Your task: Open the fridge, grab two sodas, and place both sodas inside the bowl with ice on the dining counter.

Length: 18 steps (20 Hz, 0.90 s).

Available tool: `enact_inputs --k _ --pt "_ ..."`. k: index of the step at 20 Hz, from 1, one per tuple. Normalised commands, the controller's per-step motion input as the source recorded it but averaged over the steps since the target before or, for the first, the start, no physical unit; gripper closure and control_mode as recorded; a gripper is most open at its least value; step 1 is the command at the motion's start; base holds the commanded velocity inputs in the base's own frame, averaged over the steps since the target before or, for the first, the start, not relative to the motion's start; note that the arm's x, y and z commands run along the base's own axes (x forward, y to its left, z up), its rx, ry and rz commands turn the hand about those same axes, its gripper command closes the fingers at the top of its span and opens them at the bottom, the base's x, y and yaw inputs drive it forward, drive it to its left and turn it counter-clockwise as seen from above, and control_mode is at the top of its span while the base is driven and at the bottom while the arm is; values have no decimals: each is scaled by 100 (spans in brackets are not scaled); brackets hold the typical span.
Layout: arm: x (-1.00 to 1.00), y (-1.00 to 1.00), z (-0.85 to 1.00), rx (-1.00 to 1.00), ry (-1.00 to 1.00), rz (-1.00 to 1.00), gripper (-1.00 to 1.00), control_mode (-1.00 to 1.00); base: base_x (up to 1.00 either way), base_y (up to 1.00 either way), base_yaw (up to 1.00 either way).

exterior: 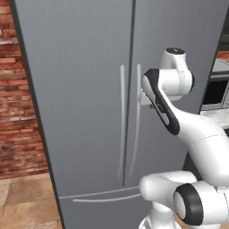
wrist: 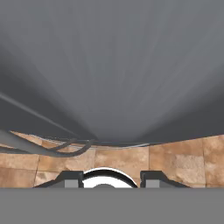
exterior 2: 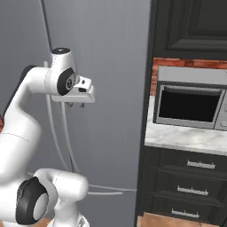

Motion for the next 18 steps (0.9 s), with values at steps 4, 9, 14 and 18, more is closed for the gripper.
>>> enact_inputs --k 4,9,14,18 --pt "0 0 0 0 0 0 -100 100 -9 0 0" --pt "0 0 0 0 0 0 -100 100 -52 0 1" --pt "0 0 0 0 0 0 -100 100 -44 10 0" --pt "0 0 0 0 0 0 -100 100 -33 24 0"
